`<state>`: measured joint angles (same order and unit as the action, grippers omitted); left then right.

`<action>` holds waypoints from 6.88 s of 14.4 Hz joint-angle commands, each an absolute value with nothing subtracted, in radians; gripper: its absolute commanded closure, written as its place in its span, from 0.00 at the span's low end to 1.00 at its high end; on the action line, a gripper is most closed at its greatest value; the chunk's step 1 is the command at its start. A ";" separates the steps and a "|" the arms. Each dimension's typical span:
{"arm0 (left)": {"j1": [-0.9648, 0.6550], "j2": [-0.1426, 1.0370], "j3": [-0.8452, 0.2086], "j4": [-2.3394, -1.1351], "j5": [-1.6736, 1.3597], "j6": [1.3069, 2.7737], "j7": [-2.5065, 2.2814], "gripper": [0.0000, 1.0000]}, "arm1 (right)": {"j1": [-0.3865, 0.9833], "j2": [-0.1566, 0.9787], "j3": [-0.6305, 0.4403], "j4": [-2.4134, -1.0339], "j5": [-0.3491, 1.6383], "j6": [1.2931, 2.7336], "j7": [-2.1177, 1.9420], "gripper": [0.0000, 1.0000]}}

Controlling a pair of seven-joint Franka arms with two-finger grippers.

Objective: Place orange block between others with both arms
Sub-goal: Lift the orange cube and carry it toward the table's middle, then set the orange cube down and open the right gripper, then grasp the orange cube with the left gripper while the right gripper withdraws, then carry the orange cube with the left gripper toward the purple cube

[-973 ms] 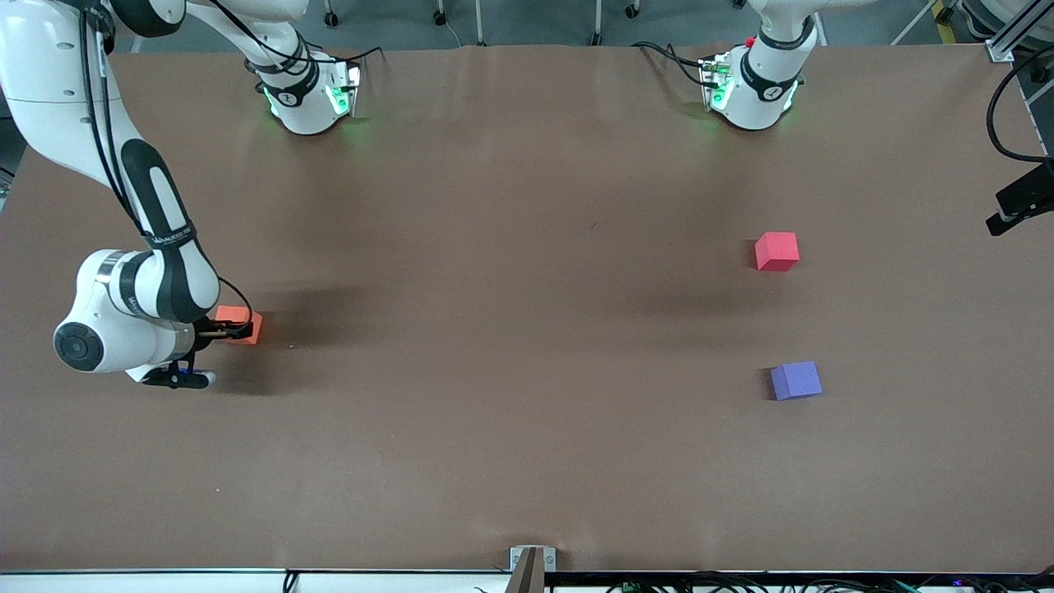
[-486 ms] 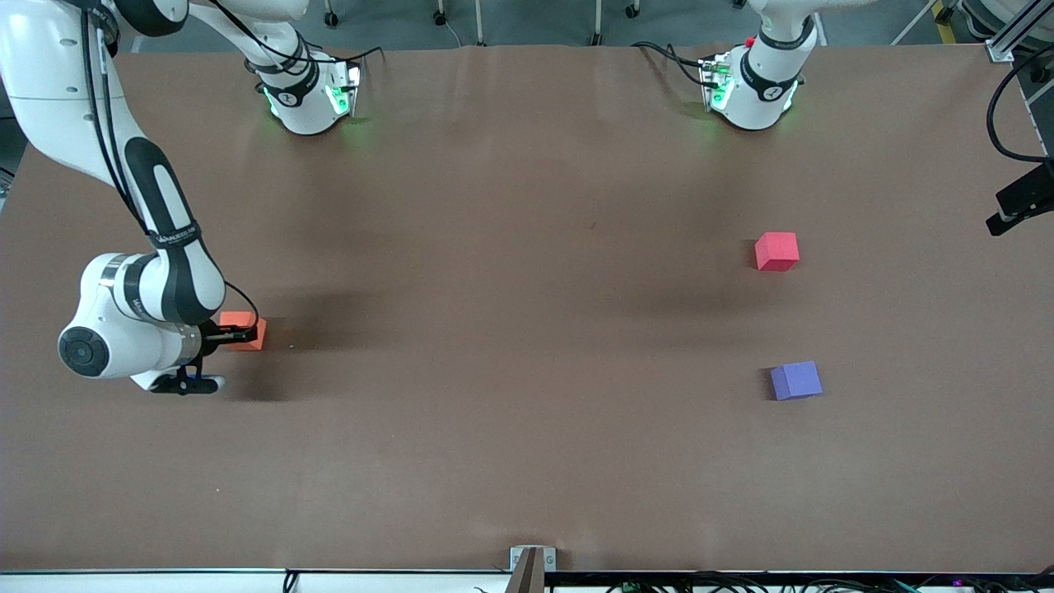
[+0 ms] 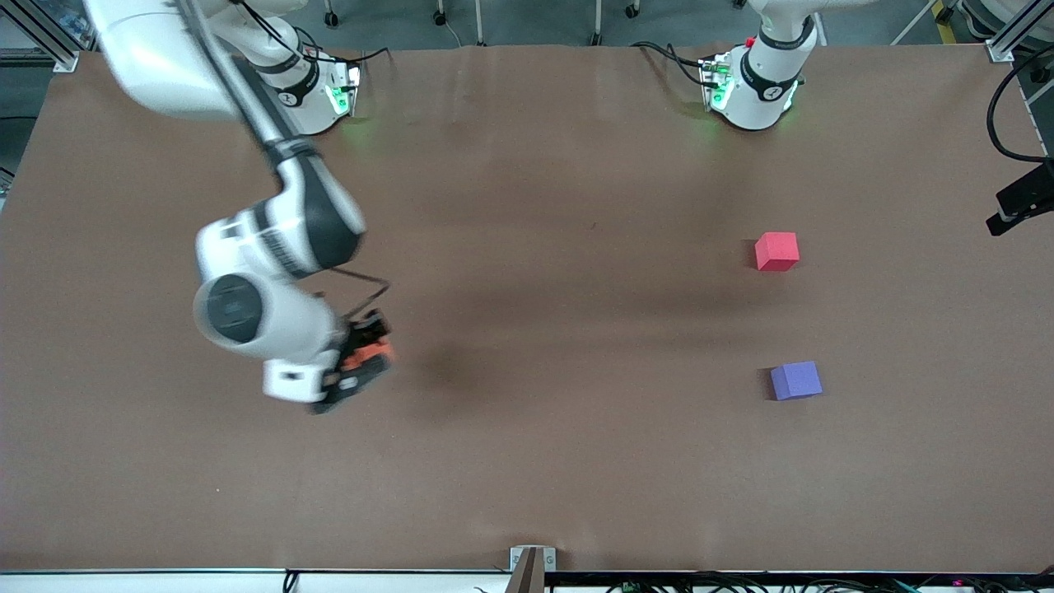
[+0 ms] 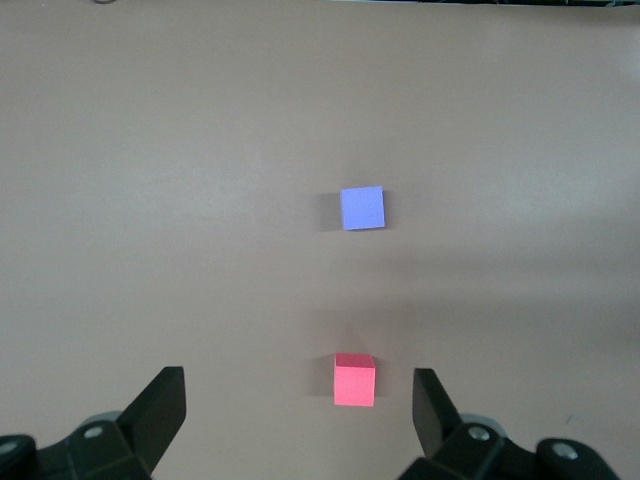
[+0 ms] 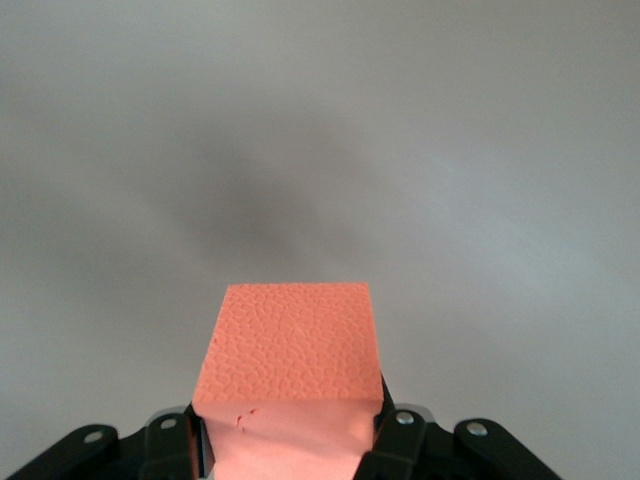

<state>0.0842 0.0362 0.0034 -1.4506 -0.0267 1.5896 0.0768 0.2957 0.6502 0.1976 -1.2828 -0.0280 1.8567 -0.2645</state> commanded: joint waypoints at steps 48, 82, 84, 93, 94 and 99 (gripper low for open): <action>-0.531 0.656 -0.138 -1.482 -0.026 2.213 -0.785 0.00 | -0.149 0.391 0.057 -1.132 -0.020 1.545 0.052 0.00; -0.511 0.559 -0.025 -1.506 0.015 2.119 -0.918 0.70 | 0.043 -0.015 -0.133 -1.617 -0.006 1.710 -0.018 0.00; -0.424 0.468 -0.025 -1.587 0.014 2.092 -0.847 0.71 | 0.041 -0.008 -0.133 -1.597 -0.006 1.716 -0.021 0.00; -0.158 0.269 -0.025 -1.863 0.051 2.068 -0.562 0.71 | 0.052 0.014 -0.132 -1.517 -0.009 1.669 -0.034 0.00; -0.135 0.258 -0.025 -1.896 0.052 2.081 -0.534 0.71 | 0.051 0.014 -0.130 -1.519 -0.009 1.669 -0.034 0.00; -0.054 0.213 -0.025 -2.110 0.052 2.297 -0.433 0.71 | -0.037 0.017 -0.049 -1.517 -0.008 1.669 -0.034 0.00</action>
<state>-0.0756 0.2646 -0.0123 -1.9914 0.0336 2.2060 -0.4626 0.0162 0.0240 -0.1077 -1.5143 -0.0198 1.6746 -0.0280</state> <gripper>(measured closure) 0.396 0.000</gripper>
